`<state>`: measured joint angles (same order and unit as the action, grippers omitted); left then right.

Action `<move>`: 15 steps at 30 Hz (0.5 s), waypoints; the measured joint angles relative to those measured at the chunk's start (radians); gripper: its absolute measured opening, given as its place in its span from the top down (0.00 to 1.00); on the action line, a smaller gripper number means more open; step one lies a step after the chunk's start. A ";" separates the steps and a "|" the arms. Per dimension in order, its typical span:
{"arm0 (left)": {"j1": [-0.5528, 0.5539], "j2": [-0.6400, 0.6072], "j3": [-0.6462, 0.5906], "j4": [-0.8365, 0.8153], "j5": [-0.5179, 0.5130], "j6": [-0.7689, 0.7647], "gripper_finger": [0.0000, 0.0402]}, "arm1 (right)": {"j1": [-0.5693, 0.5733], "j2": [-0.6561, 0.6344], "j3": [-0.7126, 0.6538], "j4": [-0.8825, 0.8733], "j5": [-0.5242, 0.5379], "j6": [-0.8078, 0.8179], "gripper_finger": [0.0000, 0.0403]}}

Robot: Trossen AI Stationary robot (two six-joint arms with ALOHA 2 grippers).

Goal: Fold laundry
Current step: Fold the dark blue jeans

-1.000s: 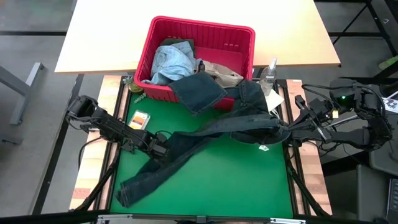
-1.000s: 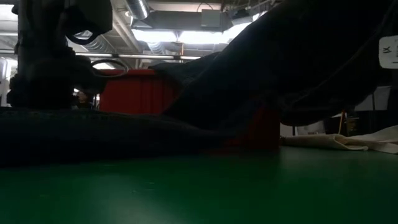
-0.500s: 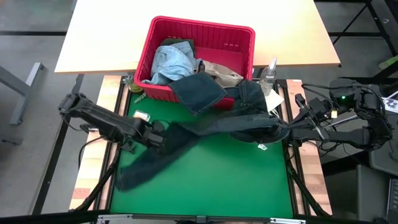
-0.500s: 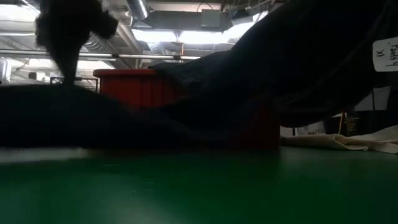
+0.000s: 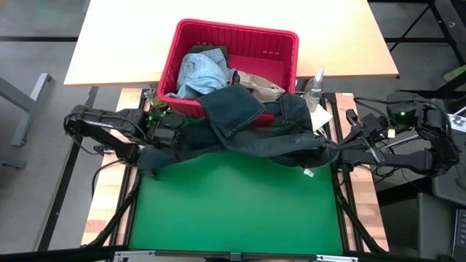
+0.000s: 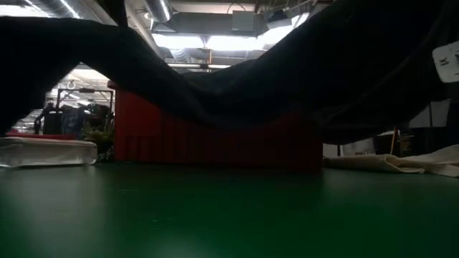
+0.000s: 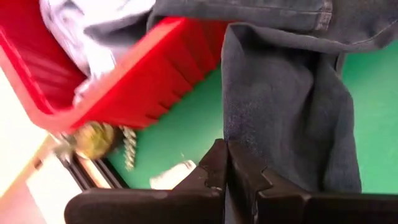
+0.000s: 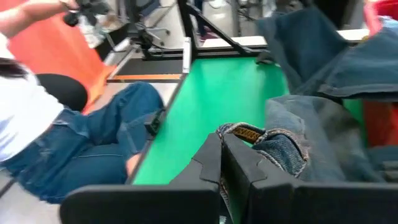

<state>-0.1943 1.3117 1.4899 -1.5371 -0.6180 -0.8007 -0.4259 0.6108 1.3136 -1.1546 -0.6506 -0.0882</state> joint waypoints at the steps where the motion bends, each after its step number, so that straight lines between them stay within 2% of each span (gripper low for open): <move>1: 0.000 0.000 0.000 0.002 -0.001 0.022 1.00 | 0.000 -0.004 0.000 0.000 -0.021 0.000 0.99; 4: -0.020 0.007 -0.002 0.010 0.042 0.103 1.00 | 0.000 -0.021 0.000 -0.012 -0.084 0.003 0.99; 7: -0.067 0.018 -0.003 0.013 0.144 0.165 1.00 | 0.000 -0.034 0.001 -0.069 -0.134 0.005 0.99; 10: -0.114 0.034 -0.003 0.024 0.236 0.182 1.00 | 0.000 -0.039 0.002 -0.137 -0.118 0.017 0.99; 15: -0.187 0.060 -0.003 0.054 0.320 0.183 1.00 | 0.000 -0.038 0.002 -0.277 -0.100 0.031 0.99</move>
<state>-0.3813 1.3714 1.4865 -1.4826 -0.2978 -0.6174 -0.4259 0.5728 1.3151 -1.4320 -0.7510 -0.0574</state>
